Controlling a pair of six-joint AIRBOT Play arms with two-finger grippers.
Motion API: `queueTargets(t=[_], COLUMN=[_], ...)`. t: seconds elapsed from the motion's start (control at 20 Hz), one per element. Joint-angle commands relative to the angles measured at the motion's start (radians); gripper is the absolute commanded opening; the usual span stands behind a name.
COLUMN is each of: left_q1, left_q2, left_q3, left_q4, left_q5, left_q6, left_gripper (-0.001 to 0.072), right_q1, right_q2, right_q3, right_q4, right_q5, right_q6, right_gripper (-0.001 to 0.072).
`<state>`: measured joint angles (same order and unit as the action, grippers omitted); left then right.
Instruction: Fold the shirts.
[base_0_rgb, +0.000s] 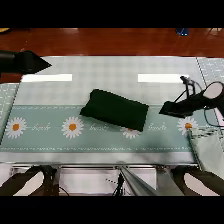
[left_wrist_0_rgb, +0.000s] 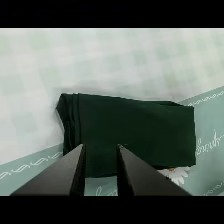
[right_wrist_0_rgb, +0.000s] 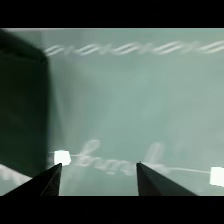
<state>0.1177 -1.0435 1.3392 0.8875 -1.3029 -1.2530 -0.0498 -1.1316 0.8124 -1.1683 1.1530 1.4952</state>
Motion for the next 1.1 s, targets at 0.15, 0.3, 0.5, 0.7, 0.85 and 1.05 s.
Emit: queueTargets(t=[0.15, 0.3, 0.5, 0.7, 0.85, 1.05], left_q1=[0.000, 0.000, 0.000, 0.000, 0.000, 0.000], left_q2=[0.001, 0.001, 0.001, -0.005, -0.035, -0.111], left_q3=[-0.001, -0.001, -0.001, -0.001, -0.001, -0.001], left_q4=[0.011, 0.011, 0.011, 0.011, 0.011, 0.011], left_q5=[0.000, 0.000, -0.001, 0.001, 0.019, 0.031], left_q6=[-0.001, -0.002, -0.020, -0.020, -0.019, -0.019], left_gripper=[0.0257, 0.0257, 0.0257, 0.0257, 0.0256, 0.0250], right_q1=[0.149, 0.279, 0.315, 0.172, -0.005, -0.305], right_q2=[-0.073, -0.137, -0.111, 0.139, 0.352, 0.522], right_q3=[-0.216, -0.216, -0.178, -0.033, 0.097, 0.245], right_q4=[0.393, 0.488, 0.525, 0.283, 0.071, -0.084], right_q5=[-0.306, -0.438, -0.476, -0.257, -0.123, 0.080], right_q6=[-0.097, -0.112, -0.141, -0.098, -0.004, 0.016], right_gripper=[0.0555, 0.0549, 0.0024, 0.0023, 0.0023, 0.0022])
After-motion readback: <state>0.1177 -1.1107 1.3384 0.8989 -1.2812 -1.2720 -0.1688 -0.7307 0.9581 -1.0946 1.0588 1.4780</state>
